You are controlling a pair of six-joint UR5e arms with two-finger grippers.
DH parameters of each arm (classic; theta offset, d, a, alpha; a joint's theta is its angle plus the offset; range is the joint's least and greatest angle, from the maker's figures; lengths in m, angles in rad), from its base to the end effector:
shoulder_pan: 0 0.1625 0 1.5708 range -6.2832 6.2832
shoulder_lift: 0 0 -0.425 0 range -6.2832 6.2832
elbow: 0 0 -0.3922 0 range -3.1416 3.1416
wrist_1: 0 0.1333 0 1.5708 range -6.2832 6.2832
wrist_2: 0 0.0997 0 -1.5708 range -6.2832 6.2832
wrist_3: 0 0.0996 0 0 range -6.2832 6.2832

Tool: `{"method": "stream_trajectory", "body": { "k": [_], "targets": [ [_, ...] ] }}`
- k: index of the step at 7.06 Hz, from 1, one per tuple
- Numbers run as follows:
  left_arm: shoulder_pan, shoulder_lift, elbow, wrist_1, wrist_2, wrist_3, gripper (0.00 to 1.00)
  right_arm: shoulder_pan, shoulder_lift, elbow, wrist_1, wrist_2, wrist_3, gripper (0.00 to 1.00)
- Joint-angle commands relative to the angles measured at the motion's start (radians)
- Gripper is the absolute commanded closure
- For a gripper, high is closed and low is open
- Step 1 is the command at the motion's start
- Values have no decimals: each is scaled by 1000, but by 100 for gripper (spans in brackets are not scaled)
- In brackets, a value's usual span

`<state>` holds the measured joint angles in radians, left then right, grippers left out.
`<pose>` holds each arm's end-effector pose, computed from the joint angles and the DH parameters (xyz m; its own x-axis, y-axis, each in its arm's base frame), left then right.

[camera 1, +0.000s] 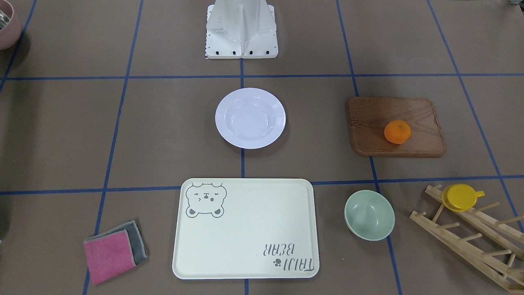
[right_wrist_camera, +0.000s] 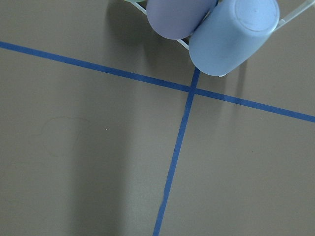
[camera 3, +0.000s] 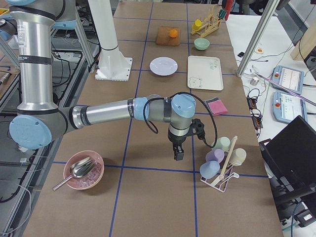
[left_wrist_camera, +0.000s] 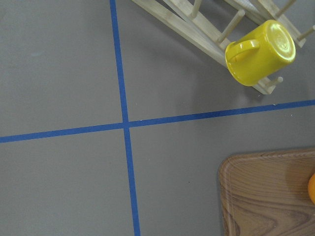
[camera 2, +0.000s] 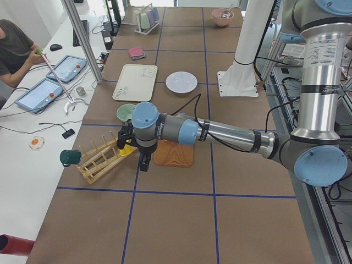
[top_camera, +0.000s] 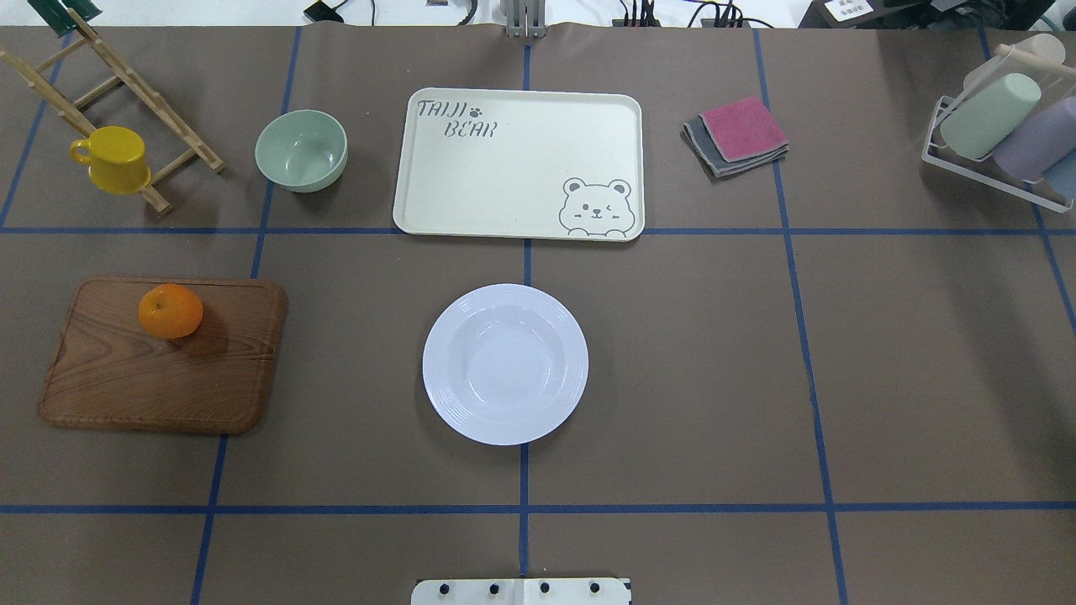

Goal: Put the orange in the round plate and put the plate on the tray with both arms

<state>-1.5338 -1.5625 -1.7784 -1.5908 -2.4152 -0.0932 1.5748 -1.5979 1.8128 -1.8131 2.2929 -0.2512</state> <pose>-0.0406 -0.4945 0.5527 0.6582 0.0955 -0.7467 0.0253 0.9886 0.1487 0.0693 -0.4690 0.5812 0.7278 -0.2280 0.6468 0.1826 0.9735 0.1377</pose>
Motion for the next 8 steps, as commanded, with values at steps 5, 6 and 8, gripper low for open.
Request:
{"method": "stream_trajectory", "body": {
  "k": [5, 6, 8],
  "targets": [
    [0, 58, 8, -81, -2, 18, 0, -1, -17, 45, 5, 10, 3, 0],
    [0, 59, 7, -80, -2, 17, 0, -16, -26, 37, 5, 17, 3, 0],
    [0, 59, -2, -81, -4, 17, 0, -16, -28, 57, 6, 19, 3, 0]
  ]
}}
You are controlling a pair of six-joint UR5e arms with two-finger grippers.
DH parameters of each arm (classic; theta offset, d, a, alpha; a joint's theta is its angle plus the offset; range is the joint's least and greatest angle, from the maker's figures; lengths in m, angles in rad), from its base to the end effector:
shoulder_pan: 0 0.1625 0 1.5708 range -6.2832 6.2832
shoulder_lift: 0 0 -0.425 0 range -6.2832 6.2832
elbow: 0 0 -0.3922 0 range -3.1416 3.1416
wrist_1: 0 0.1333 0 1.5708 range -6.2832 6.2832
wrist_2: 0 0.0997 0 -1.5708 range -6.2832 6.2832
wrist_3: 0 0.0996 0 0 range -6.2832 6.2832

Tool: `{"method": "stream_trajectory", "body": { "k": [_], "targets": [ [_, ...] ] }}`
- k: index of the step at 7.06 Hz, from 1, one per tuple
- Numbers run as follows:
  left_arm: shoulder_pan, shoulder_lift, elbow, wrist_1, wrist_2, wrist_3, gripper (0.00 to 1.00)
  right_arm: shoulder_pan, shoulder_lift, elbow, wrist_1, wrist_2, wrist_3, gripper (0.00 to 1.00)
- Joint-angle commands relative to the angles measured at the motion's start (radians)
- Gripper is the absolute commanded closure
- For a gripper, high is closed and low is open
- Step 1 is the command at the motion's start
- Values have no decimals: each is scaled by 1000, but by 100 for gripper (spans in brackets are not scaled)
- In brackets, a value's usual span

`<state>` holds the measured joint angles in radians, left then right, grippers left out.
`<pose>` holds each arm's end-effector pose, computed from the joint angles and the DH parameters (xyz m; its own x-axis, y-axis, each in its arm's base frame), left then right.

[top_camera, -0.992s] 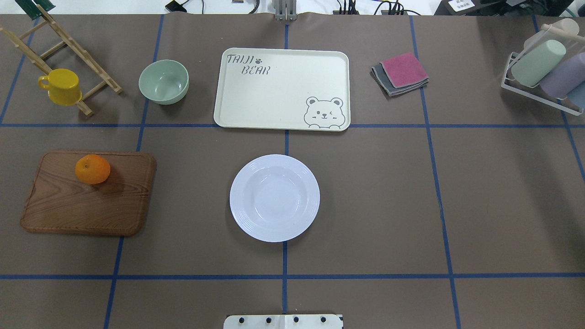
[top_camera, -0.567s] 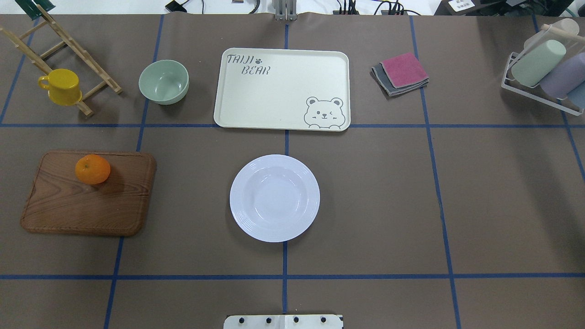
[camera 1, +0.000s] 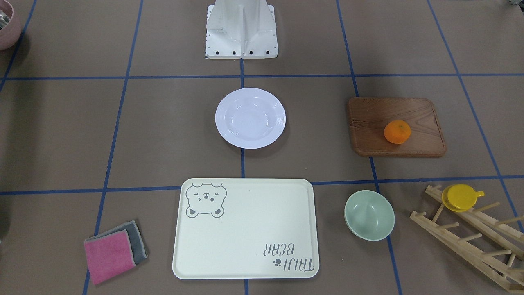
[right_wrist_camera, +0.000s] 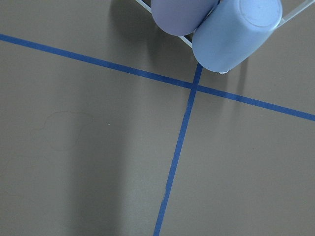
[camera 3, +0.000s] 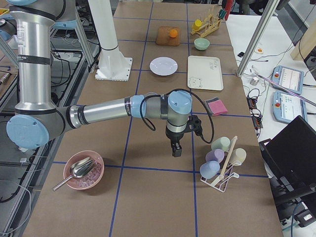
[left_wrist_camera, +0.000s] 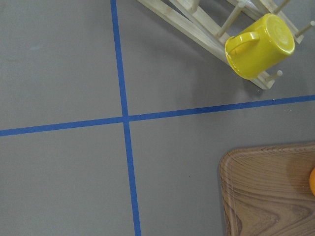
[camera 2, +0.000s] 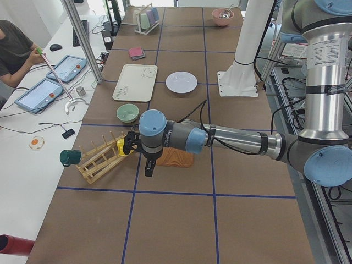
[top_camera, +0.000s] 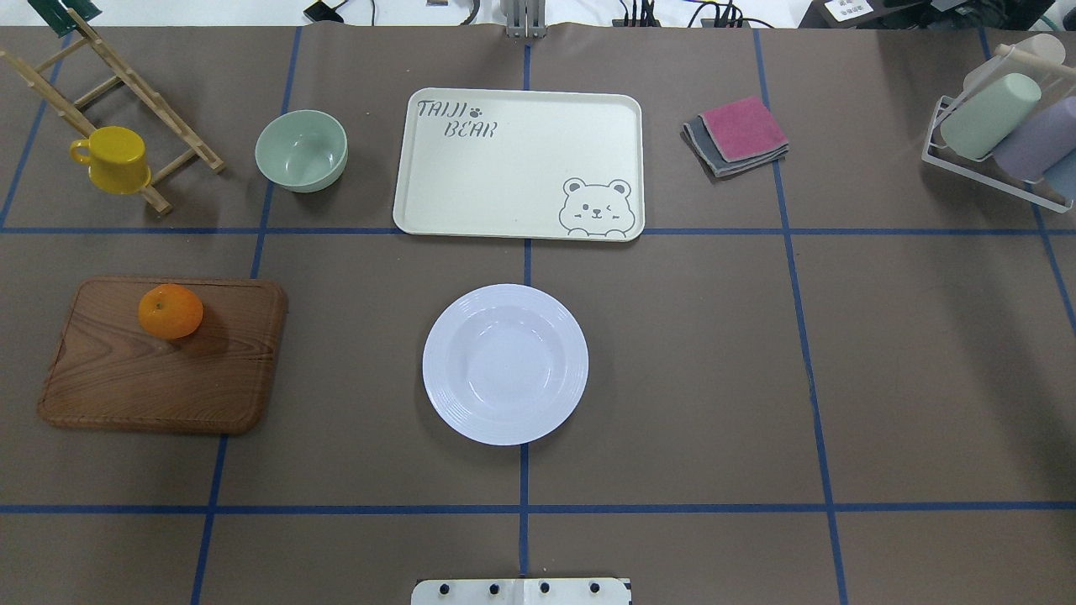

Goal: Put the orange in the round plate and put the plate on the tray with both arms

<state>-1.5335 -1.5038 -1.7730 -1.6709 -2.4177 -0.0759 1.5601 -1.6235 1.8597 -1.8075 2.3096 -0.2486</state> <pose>-0.0410 -0.4744 0.5746 0.6562 0.1250 -0.7442 0.0135 0.9841 0.1772 0.0613 -0.4593 0.5688 0.7139 -0.2534 0.6528 0.1923 0.9673 0.1652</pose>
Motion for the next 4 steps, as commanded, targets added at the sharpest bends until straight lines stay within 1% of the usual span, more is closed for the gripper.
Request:
{"method": "stream_trajectory", "body": {
  "k": [1, 2, 3, 4],
  "targets": [
    [1, 20, -25, 0, 0, 2, 0, -2, -1, 13, 0, 4, 2, 0],
    [0, 33, -16, -1, 9, 2, 0, -2, 1, 13, 0, 4, 2, 0],
    [1, 24, -14, 2, 9, -10, 0, -2, 1, 13, 0, 4, 3, 0],
    [6, 25, -25, -1, 2, -8, 0, -2, -1, 10, 0, 4, 9, 0]
  ]
}}
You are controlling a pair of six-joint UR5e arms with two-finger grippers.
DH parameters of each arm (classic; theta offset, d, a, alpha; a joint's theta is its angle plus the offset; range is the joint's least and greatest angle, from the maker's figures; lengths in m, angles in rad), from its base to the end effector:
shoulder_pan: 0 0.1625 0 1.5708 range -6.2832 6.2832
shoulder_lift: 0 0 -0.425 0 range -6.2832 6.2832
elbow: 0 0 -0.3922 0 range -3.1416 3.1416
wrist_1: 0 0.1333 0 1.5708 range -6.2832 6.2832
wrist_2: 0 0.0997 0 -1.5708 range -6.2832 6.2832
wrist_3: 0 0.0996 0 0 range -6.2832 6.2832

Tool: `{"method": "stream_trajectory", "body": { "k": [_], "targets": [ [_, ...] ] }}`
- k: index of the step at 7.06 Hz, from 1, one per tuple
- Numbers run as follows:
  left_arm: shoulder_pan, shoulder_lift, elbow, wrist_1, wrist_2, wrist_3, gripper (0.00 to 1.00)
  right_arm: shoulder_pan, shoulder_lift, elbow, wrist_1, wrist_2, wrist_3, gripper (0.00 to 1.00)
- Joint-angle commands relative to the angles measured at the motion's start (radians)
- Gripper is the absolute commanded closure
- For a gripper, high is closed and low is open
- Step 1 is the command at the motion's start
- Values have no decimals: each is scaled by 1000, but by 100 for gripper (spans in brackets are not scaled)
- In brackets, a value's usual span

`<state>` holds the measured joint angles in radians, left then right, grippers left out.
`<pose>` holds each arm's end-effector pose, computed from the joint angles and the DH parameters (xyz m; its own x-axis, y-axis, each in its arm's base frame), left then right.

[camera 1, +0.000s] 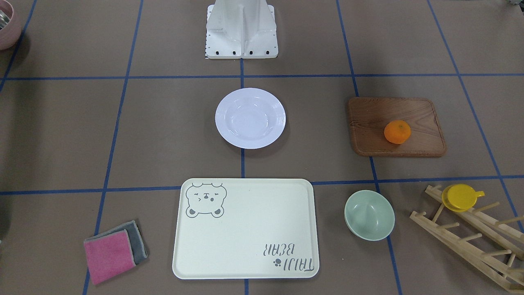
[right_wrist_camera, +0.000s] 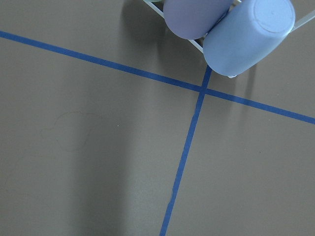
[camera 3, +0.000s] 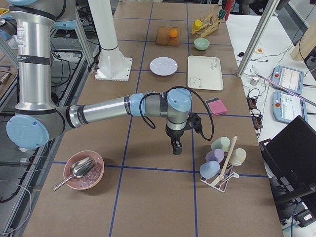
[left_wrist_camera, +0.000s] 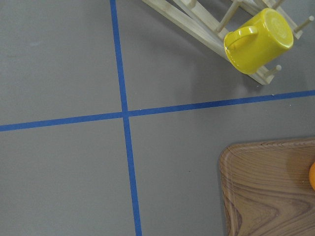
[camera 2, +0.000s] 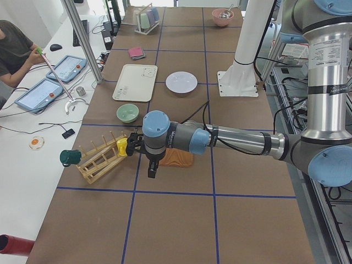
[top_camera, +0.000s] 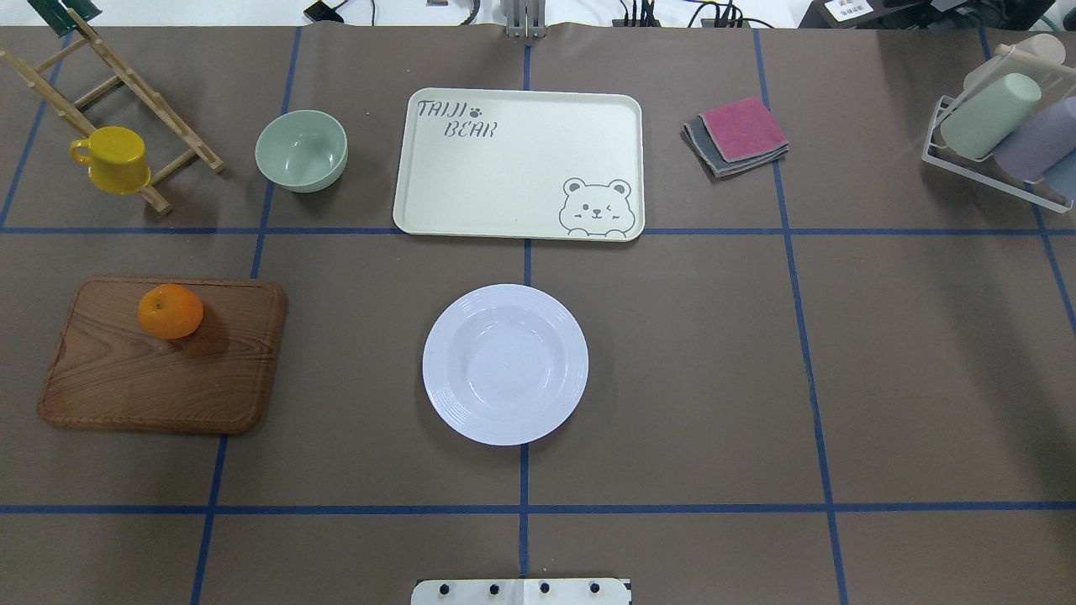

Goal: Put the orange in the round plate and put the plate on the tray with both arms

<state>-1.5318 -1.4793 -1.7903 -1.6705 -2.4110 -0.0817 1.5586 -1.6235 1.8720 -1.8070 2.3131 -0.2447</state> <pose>-0.0411 -0.4642 0.5779 0.6611 0.1139 -0.7416 0.0160 0.9860 0.1658 0.0604 -0.4591 0.5626 0.7119 -0.2590 0.6528 0.1903 0.9659 0.1757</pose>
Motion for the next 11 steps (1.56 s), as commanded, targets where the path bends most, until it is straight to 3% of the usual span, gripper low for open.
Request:
{"method": "stream_trajectory", "body": {
  "k": [1, 3, 5, 6, 7, 8, 10, 11],
  "targets": [
    [33, -1, -14, -14, -6, 6, 0, 0, 2, -2, 0, 6, 10, 0],
    [146, -21, -15, -87, -5, -63, 0, 0, 10, -1, 0, 52, 12, 0],
    [313, -100, -70, -92, 6, -288, 0, -3, 10, -10, 0, 55, 12, 0],
    [434, -152, -92, -92, 76, -422, 0, -3, 10, -11, 0, 54, 10, 0],
    [569, -185, -93, -94, 228, -573, 0, -3, 10, -13, 0, 57, 12, 0],
    [622, -188, -69, -129, 252, -587, 0, -9, 11, -11, 0, 55, 10, 0],
    [636, -170, -46, -209, 257, -590, 16, -11, 13, -19, 0, 51, 7, 0],
    [656, -174, -46, -209, 282, -587, 4, -11, 13, -20, 0, 52, 8, 0]
  ]
}}
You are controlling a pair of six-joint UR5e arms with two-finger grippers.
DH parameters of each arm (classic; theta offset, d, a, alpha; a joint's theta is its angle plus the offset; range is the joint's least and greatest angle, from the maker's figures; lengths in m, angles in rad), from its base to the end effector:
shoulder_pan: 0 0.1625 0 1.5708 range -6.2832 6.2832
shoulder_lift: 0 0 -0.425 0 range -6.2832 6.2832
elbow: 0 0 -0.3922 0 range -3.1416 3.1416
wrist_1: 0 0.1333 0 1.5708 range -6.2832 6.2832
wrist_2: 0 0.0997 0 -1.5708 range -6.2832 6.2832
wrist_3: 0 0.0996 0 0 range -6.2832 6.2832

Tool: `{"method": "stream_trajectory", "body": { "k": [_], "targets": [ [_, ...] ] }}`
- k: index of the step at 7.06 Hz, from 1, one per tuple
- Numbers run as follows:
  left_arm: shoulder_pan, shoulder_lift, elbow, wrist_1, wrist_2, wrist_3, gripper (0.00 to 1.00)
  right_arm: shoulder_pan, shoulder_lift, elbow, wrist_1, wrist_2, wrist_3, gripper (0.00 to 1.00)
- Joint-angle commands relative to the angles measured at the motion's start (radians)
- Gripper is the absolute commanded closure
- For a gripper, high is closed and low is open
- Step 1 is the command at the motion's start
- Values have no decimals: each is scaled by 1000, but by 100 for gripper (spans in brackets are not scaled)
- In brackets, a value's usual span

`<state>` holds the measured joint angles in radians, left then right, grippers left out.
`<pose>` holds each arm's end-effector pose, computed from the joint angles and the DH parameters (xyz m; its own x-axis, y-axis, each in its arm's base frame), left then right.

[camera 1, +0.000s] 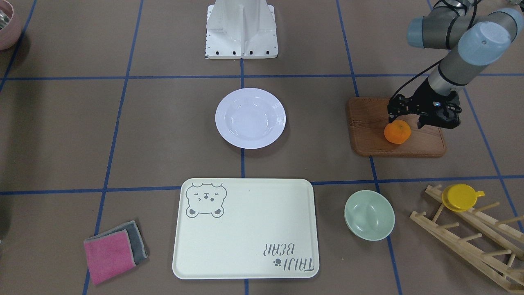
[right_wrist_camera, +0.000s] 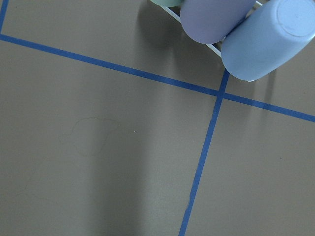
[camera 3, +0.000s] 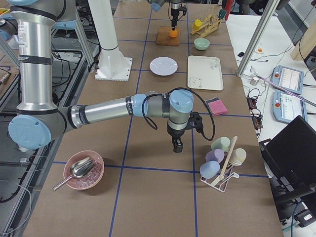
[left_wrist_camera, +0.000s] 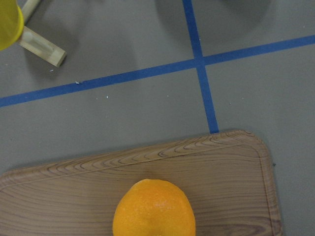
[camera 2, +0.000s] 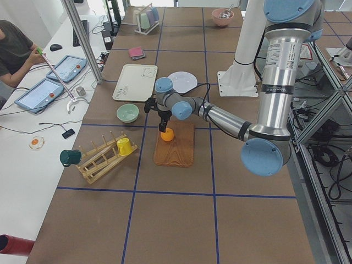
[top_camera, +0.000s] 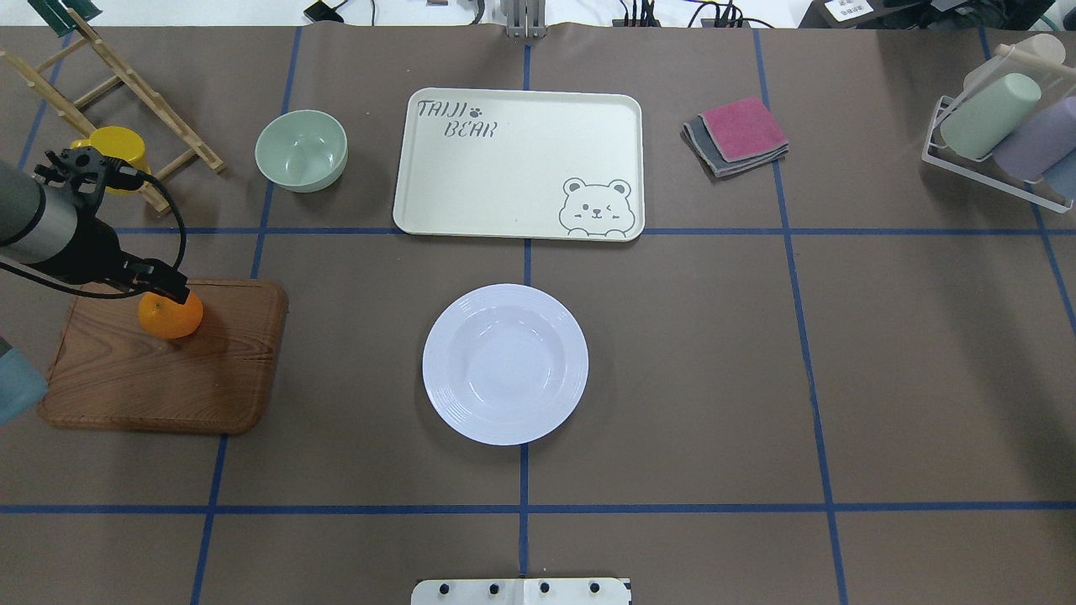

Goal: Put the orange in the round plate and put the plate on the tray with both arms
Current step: 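Lower the left gripper onto the orange on the wooden board and grasp it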

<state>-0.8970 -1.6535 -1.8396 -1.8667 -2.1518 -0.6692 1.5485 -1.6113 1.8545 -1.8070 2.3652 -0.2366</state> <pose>0.2712 -0.4656 0.4573 0.6591 0.2253 -0.7175 -0.1133 0.9729 0.2014 0.0519 -0.4649 0.5618 0.6757 -0.2544 0.6919 0.1859 0.9670 0.1740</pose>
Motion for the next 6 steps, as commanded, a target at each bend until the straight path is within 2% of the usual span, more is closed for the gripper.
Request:
{"method": "stream_trajectory", "body": {
  "k": [1, 2, 6],
  "targets": [
    [24, 9, -10, -18, 53, 0, 1, -1, 1, -4, 0, 0, 0, 0],
    [26, 44, -1, -55, 59, 0, 1, -4, 1, -9, 0, 0, -1, 0],
    [68, 26, 54, -68, 61, -9, 1, -4, -1, -12, 11, 3, 0, 0]
  ]
}}
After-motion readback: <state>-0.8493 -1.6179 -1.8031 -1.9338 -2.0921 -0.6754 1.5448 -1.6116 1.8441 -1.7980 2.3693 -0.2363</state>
